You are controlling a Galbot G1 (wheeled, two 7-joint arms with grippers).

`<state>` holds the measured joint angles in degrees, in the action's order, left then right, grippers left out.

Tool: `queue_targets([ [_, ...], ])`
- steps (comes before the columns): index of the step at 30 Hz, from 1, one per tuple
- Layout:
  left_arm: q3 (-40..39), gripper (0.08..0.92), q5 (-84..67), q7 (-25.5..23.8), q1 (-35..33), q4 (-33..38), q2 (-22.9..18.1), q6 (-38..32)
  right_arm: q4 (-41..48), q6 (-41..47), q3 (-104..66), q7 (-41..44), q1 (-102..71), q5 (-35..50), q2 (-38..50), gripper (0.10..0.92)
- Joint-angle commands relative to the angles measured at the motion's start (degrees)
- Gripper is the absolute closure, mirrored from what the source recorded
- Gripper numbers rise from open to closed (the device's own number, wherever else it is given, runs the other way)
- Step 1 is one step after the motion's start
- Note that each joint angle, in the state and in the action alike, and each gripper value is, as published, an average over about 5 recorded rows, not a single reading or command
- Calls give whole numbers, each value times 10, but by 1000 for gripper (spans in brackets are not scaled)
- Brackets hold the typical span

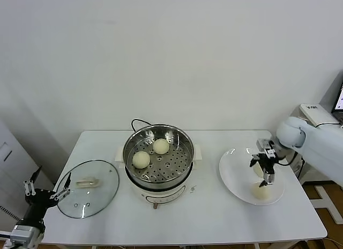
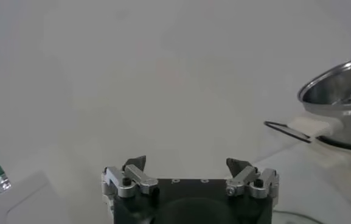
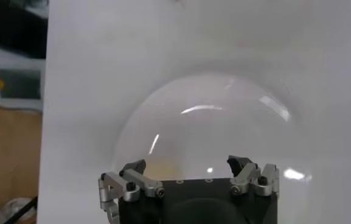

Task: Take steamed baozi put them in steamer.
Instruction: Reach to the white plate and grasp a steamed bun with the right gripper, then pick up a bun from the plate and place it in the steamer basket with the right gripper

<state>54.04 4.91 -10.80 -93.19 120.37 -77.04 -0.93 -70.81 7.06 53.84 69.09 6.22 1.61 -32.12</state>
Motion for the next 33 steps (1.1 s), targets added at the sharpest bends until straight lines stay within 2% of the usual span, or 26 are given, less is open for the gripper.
queue_targets([
  [1, -5, 177, 6, 0, 0, 1, 0, 1, 16, -24, -72, 6, -96, -58, 20, 203],
  [10, -2, 177, 6, 0, -6, 3, -1, 0, 30, -19, -71, -6, -101, -64, -7, 204],
  [13, 1, 177, 6, 0, -8, 3, -2, -1, 36, -18, -71, -10, -101, -70, -14, 230],
  [23, 3, 177, 5, 0, -8, 5, -7, -3, 39, -14, -63, -14, -85, -73, -21, 503],
  [27, 4, 177, 5, 0, -9, 6, -8, -3, 33, -16, -35, -9, -37, -50, -18, 615],
  [30, 6, 177, 5, 0, -9, 6, -7, -3, 34, -19, 10, -2, 44, -12, -26, 675],
  [33, 9, 177, 4, 0, -7, 7, -9, -3, 43, -25, 81, 4, 166, 45, -56, 690],
])
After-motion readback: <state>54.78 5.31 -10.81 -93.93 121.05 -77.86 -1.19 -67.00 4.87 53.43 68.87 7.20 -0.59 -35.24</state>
